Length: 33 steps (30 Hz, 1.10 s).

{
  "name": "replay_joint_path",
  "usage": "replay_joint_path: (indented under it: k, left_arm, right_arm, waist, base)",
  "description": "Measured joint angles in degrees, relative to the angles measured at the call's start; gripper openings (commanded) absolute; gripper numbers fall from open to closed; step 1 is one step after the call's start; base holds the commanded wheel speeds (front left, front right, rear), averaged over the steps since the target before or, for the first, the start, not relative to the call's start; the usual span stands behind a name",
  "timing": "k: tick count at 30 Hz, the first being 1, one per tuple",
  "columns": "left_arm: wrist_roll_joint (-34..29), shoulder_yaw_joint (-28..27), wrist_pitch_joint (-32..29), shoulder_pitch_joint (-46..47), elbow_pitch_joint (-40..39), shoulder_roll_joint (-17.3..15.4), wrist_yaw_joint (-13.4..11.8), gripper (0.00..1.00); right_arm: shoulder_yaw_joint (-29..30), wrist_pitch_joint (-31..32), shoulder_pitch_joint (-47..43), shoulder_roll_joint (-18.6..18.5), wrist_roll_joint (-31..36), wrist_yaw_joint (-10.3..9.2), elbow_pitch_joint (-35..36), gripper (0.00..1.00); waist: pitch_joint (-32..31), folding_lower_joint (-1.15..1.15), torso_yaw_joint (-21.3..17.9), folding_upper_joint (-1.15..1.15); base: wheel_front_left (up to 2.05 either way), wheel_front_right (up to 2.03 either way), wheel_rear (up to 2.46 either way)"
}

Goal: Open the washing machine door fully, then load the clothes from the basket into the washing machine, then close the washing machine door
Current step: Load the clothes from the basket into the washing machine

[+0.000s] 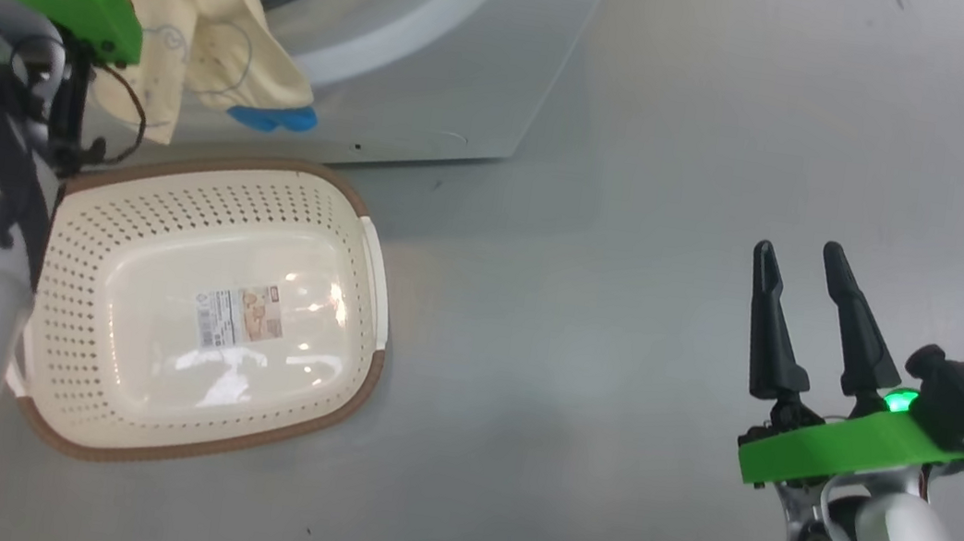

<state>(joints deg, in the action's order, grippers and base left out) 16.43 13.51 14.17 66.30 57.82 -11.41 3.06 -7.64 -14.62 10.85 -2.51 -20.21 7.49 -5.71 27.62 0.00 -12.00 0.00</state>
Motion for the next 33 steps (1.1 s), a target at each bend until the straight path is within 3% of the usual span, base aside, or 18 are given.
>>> replay_joint_path:
  k: [10, 19, 25, 33]
  left_arm:
    - [2.3, -2.3, 0.2, -17.5, -15.1, -0.2, -2.2, 1.0]
    - [3.5, -3.5, -0.3, -35.0, -31.0, -2.8, -4.7, 1.0]
    - [4.4, -4.1, -1.8, -46.4, -42.1, -4.1, -6.9, 1.0]
    - [5.8, -6.1, -3.1, -61.6, -54.5, -4.1, -11.9, 1.0]
  right_arm:
    - [1.1, 0.0, -4.9, -0.2, 1.7, 0.0, 0.4, 1.0]
    - [1.6, 0.0, -8.5, -1.2, 2.1, 0.0, 0.5, 1.0]
    - [1.5, 0.0, -9.4, -1.5, 2.1, 0.0, 0.6, 1.0]
    - [1.5, 0.0, -11.5, -1.7, 2.0, 0.0, 0.8, 1.0]
  waist:
    - [-8.1, 0.0, 3.5, 0.0]
    - [-13.8, 0.0, 6.5, 0.0]
    - [-16.8, 0.0, 7.3, 0.0]
    - [-18.5, 0.0, 7.4, 0.0]
  base:
    - [0.0, 0.0, 0.0]
    - [0.0, 0.0, 0.0]
    - [0.0, 0.0, 0.0]
    - [0.0, 0.0, 0.0]
